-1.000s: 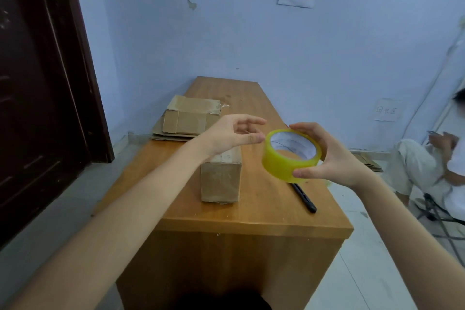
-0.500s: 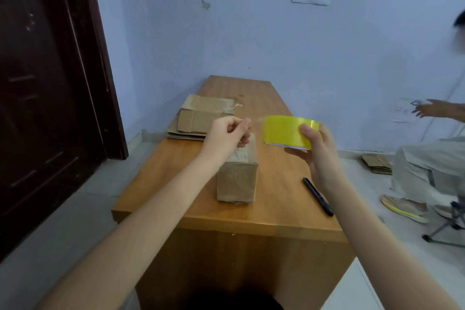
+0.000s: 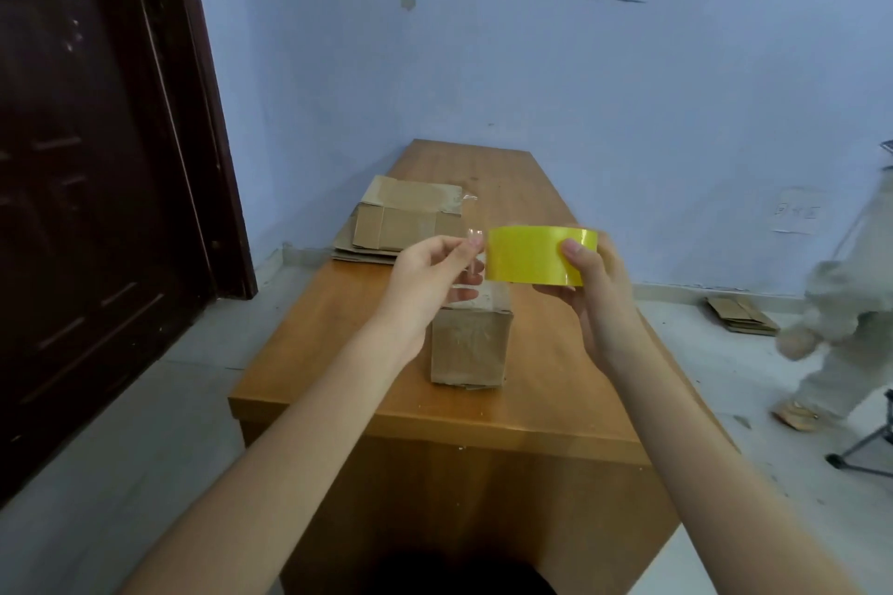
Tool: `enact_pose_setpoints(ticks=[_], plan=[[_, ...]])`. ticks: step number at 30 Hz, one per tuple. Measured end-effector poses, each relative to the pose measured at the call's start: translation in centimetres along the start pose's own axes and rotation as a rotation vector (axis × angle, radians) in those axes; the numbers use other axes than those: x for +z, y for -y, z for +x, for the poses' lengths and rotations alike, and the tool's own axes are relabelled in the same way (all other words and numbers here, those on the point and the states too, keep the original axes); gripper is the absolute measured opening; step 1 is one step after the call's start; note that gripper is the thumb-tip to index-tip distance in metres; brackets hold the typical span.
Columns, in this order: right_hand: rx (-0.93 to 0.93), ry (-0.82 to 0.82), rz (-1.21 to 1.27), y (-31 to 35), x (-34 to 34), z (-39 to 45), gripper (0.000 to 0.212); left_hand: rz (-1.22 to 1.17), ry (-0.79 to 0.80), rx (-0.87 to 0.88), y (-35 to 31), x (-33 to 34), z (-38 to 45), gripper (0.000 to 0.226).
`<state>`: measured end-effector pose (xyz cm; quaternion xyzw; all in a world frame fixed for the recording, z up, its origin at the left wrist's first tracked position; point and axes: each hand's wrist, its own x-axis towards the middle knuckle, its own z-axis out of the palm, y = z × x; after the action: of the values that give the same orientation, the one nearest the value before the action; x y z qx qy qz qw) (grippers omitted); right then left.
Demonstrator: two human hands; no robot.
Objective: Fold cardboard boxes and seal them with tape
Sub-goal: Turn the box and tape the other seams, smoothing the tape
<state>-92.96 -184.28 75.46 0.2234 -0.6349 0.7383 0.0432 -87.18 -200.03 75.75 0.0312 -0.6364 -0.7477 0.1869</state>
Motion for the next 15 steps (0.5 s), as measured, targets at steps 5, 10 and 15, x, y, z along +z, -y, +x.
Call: enact_pose_setpoints(ticks=[5,10,15], plan=[[0.004,-0.034,-0.024,0.0,1.0,-0.6,0.053,0.089,-0.09,0.087,0.3,1.0,-0.3,0.034],[-0.081,-0.067,-0.108,0.1,1.4,-0.9,0.048,0.008,-0.136,0.027,0.5,1.4,0.1,0.026],[-0.228,-0.111,-0.16,0.0,1.6,-1.4,0.035,0.094,-0.155,0.066,1.0,1.2,-0.3,0.03]])
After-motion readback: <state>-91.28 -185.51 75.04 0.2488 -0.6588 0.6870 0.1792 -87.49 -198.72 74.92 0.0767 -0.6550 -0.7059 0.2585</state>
